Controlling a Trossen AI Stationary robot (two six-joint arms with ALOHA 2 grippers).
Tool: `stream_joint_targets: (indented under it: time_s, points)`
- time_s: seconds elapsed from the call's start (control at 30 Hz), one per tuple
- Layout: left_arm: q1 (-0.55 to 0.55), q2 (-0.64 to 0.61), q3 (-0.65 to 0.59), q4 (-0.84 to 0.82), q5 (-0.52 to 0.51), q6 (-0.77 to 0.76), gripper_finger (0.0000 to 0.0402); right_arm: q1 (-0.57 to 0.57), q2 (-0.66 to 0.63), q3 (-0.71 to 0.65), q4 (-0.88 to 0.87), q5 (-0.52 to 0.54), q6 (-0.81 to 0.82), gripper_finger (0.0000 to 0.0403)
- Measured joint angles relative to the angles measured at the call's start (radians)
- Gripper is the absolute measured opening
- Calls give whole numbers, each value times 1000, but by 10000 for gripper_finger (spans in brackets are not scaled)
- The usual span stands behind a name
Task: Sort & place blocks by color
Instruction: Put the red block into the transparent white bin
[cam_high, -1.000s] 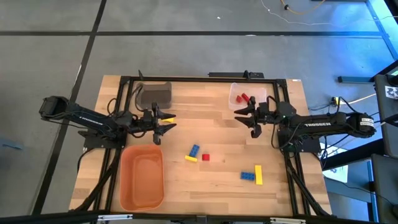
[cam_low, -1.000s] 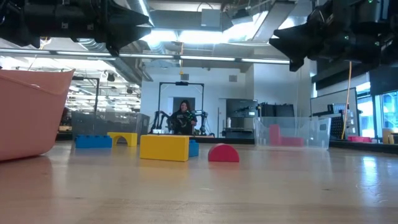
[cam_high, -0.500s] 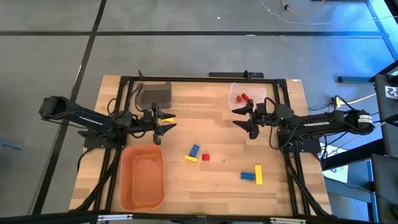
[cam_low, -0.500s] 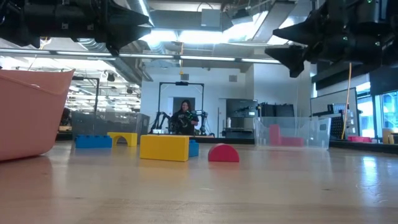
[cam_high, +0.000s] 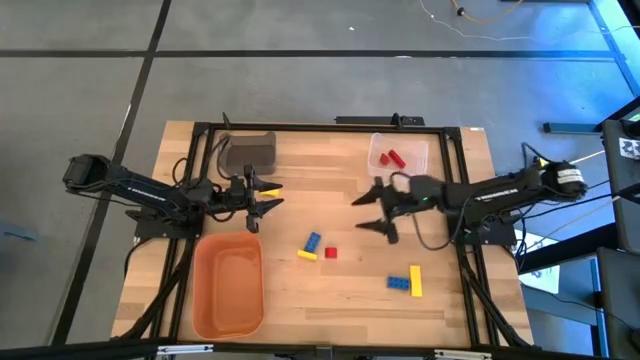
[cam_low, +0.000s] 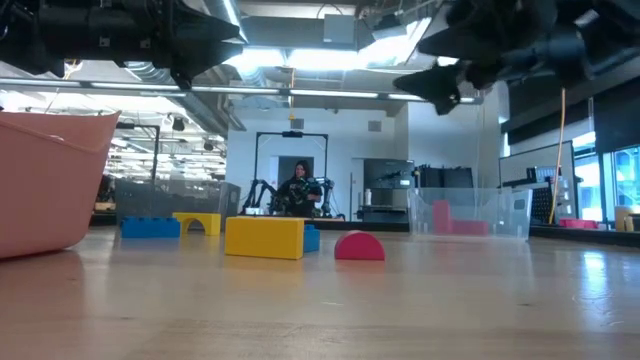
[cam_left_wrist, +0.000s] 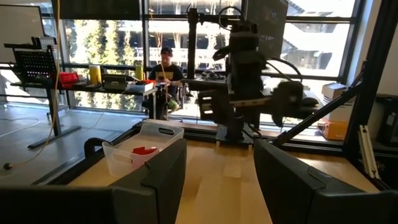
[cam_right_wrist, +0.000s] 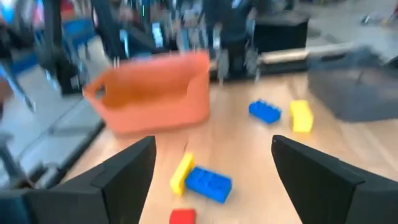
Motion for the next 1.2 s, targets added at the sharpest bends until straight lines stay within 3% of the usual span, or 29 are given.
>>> stream_joint_targets:
  time_s: [0.37, 0.5, 0.77, 1.2]
  points:
    - [0, 0, 0, -2, 0, 0, 180, 104, 307, 261, -270, 58, -124, 321]
    - [0, 0, 0, -4, 0, 0, 180, 133, 388, 277, -284, 114, -125, 321]
    - [0, 0, 0, -7, 0, -1, 180, 169, 488, 279, -250, 126, -94, 321]
    - [0, 0, 0, -13, 0, -2, 180, 293, 621, 378, -255, 386, -34, 321]
